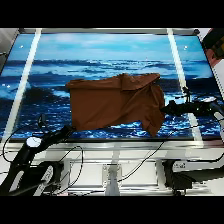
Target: Fold the clothes and pants, and hang the long-sleeved shirts on hangers.
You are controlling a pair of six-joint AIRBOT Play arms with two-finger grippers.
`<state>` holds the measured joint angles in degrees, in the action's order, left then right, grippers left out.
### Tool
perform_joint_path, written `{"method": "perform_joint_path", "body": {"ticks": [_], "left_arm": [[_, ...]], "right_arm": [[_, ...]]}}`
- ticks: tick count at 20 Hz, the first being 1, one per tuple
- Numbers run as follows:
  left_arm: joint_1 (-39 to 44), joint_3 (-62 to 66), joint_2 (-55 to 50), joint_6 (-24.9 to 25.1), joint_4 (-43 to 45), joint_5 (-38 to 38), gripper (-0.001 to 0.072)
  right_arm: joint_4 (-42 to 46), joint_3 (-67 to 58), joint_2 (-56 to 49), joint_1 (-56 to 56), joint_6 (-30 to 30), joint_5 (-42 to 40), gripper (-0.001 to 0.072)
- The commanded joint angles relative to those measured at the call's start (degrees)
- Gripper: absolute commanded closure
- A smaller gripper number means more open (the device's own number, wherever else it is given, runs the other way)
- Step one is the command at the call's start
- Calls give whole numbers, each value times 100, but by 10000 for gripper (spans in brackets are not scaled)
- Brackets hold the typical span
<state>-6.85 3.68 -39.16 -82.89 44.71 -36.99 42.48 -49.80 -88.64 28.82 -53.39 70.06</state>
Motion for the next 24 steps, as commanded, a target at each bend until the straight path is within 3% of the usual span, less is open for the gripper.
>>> {"method": "perform_joint_path", "body": {"ticks": [1,4,8,12,19,24], "left_arm": [[111,4,-37,87,-177,345,549],[376,4,-37,87,-177,374,678],[527,251,-11,289,-450,369,687],[520,1493,256,734,-487,527,688],[520,3735,1086,734,-407,2369,687],[520,4050,2234,737,-404,3322,688]], "right_arm": [[-31,-7,7,0,-11,87,698],[-33,-9,7,0,-4,345,698],[-48,-9,356,0,35,876,699],[-70,-59,1665,11,55,868,700],[-1652,-1397,4144,11,-216,767,699],[-1648,-2981,5405,11,-920,-337,699]]}}
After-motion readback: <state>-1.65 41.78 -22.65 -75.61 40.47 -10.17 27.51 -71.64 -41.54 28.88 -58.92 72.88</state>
